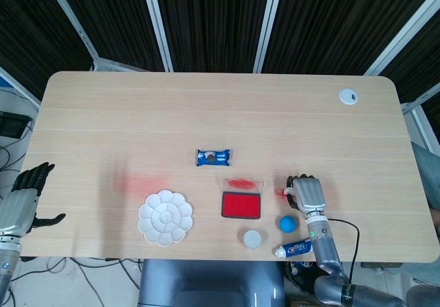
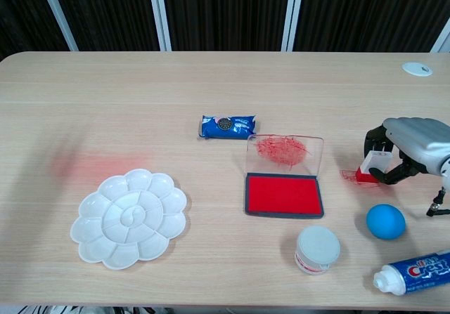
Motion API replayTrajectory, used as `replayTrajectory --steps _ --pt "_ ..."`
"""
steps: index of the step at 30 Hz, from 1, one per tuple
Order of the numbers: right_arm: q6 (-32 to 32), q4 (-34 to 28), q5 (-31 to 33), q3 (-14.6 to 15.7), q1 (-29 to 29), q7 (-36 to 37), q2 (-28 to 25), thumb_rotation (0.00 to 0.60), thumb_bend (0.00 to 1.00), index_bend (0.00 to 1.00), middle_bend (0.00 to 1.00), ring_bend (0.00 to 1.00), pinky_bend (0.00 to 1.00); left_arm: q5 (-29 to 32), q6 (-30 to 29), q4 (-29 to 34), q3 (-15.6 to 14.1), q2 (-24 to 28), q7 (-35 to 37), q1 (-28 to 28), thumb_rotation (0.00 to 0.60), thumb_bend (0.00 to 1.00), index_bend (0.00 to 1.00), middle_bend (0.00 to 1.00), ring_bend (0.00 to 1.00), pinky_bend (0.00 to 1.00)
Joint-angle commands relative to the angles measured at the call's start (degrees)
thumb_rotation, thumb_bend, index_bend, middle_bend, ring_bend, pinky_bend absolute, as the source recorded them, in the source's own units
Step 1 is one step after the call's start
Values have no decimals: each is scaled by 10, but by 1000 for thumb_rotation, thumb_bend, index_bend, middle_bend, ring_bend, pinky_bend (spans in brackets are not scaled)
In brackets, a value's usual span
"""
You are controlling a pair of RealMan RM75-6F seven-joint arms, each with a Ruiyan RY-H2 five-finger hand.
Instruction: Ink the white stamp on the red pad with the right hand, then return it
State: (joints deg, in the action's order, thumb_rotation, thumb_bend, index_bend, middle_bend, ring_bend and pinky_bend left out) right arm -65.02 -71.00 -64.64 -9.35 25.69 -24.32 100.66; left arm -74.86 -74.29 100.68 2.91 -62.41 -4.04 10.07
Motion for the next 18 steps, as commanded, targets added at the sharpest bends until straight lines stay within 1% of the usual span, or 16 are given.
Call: replayTrajectory --steps 1,11,15,18 --pt "0 -1 1 0 0 -2 -1 600 463 692 503 386 421 0 0 0 0 0 0 0 600 0 0 0 0 0" --pt "3 -3 8 -2 -1 -8 -2 600 444 661 480 377 407 0 0 0 0 0 -1 0 600 0 0 0 0 0" --pt "4 -4 12 -2 -1 -13 -2 600 413 645 468 371 406 0 0 1 0 0 -1 0 600 0 0 0 0 0" --pt "5 -5 15 -2 -1 -17 -2 600 407 639 465 370 405 0 0 1 0 0 -1 0 600 0 0 0 0 0"
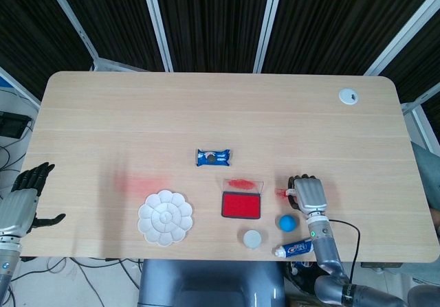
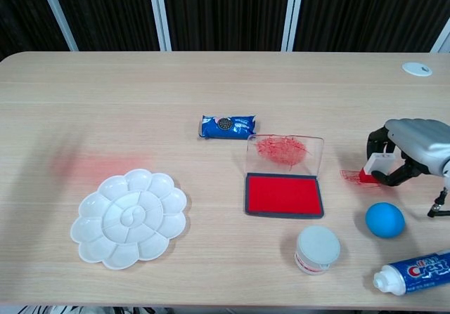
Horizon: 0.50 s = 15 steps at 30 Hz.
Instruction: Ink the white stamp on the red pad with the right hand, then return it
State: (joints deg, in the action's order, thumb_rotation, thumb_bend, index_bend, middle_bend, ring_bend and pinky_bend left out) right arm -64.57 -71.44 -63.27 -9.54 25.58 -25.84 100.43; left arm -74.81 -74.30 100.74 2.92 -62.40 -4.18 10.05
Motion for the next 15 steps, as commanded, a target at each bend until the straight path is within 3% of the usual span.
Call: replayTrajectory --steps 1,15 --pt "0 -1 2 0 0 -2 0 600 407 637 464 370 405 0 0 0 0 0 0 0 600 0 0 0 0 0" --pt "2 -4 9 -2 0 -8 -1 600 365 542 405 349 388 1 0 0 0 0 -1 0 600 0 0 0 0 0"
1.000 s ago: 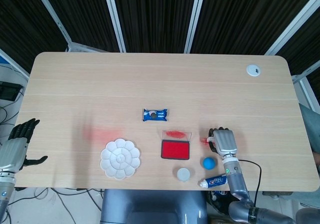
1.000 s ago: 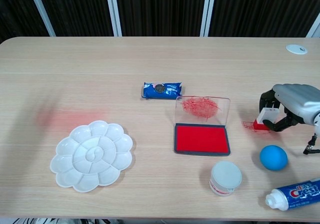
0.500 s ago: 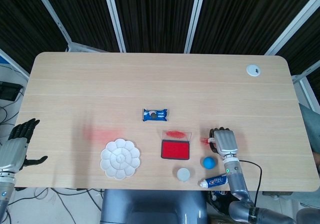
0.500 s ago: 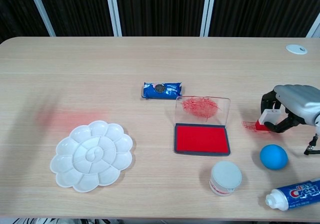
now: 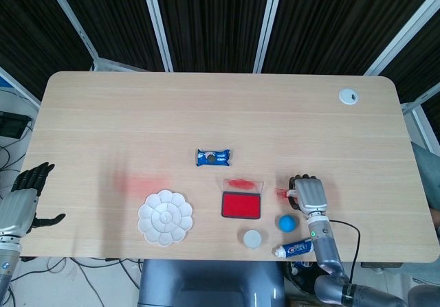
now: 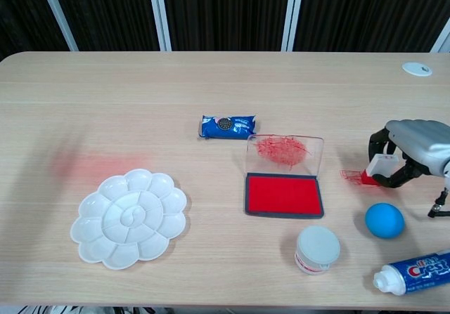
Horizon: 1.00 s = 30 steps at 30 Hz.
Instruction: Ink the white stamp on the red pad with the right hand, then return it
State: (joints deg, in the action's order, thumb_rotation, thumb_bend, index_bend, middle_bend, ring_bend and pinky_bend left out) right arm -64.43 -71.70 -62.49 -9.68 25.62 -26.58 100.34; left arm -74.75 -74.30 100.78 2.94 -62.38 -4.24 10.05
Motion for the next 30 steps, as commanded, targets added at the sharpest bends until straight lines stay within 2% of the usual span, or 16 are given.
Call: replayTrajectory --steps 1,15,23,30 --pt "1 -2 1 -1 0 -1 -1 600 364 527 398 345 383 0 0 0 0 0 0 0 600 0 0 0 0 0" --pt "3 -6 8 -1 1 -6 -4 600 352 348 337 301 353 0 0 1 0 0 0 0 600 0 0 0 0 0" --pt "-3 -32 8 -1 1 -16 -17 600 256 195 232 224 307 -1 0 0 0 1 1 0 600 0 0 0 0 0" --pt "-15 -73 8 -2 1 -39 -35 600 213 132 165 171 285 -3 -1 0 0 1 4 0 600 0 0 0 0 0"
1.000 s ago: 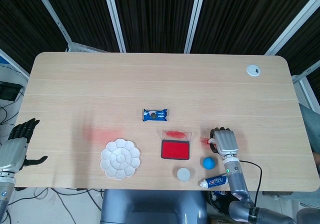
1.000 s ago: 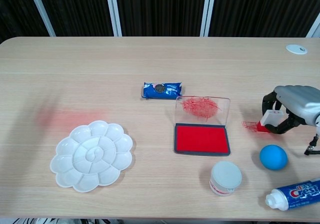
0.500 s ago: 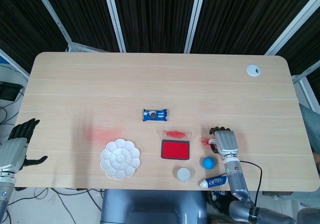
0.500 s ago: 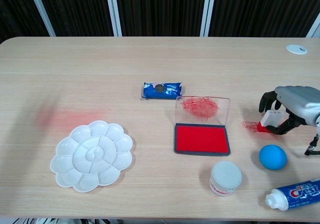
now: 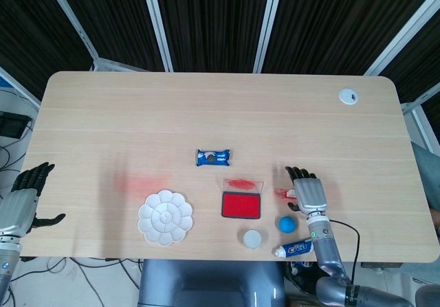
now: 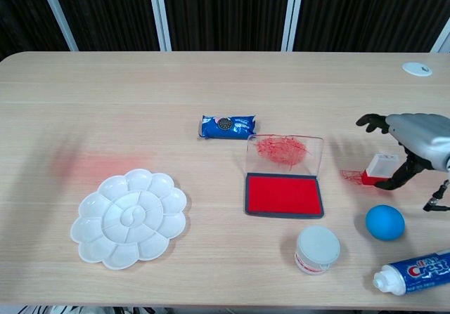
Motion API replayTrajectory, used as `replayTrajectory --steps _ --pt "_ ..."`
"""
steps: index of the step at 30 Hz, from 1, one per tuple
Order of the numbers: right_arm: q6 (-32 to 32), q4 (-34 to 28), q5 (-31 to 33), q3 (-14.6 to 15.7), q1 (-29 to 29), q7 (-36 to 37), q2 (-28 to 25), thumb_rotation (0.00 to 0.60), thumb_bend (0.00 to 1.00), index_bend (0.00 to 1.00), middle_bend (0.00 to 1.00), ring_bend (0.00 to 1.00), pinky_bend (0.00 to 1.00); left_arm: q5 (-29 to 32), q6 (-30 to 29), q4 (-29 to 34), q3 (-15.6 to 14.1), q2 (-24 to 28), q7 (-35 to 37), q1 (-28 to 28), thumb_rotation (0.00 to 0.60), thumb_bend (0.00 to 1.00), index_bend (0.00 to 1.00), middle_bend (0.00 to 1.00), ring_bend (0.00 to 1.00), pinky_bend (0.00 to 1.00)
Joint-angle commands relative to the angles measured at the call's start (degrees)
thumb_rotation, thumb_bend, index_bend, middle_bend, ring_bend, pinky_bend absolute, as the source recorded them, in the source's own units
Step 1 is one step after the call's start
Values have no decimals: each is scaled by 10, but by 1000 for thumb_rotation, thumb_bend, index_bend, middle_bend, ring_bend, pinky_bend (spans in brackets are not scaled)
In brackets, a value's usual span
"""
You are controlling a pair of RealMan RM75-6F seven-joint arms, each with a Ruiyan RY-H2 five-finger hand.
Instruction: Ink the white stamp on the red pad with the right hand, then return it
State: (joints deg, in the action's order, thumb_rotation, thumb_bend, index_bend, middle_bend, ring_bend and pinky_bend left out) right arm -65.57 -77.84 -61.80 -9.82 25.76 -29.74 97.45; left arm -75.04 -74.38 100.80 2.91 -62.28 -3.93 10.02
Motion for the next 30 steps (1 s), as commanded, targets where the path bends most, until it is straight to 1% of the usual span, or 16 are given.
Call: replayTrajectory --steps 1,6,9,15,17,20,22,24,30 --pt "-5 -16 2 0 0 -10 -8 600 211 131 162 167 282 -1 -1 0 0 0 1 0 600 0 0 0 0 0" --pt "-22 -52 -13 3 0 -22 -30 600 199 119 146 151 279 -2 0 -1 1 1 5 0 600 0 0 0 0 0" --pt "-38 -86 -32 5 -3 -27 -55 600 197 118 146 151 278 -4 -1 -1 0 1 6 0 600 0 0 0 0 0" --pt "-78 -166 -80 24 -27 -27 -134 600 187 117 140 147 278 -10 -5 -3 0 2 11 -2 600 0 0 0 0 0" --pt "-97 -190 -107 37 -41 -16 -171 600 176 100 112 125 275 -13 -7 -5 -1 2 12 -2 600 0 0 0 0 0" --pt "-122 -211 -140 51 -61 10 -213 600 144 35 41 61 256 -16 -8 -8 -1 0 9 -2 600 0 0 0 0 0" --pt "-145 -215 -171 63 -78 34 -242 600 127 6 11 21 239 -17 -10 -12 -1 -3 4 -2 600 0 0 0 0 0" --pt "-170 -211 -197 74 -96 54 -263 600 114 0 0 0 219 -18 -14 -16 -1 -5 -5 -2 600 0 0 0 0 0" --pt "-223 -187 -232 99 -142 105 -294 600 85 0 0 0 195 -22 -29 -27 1 -15 -35 -3 600 0 0 0 0 0"
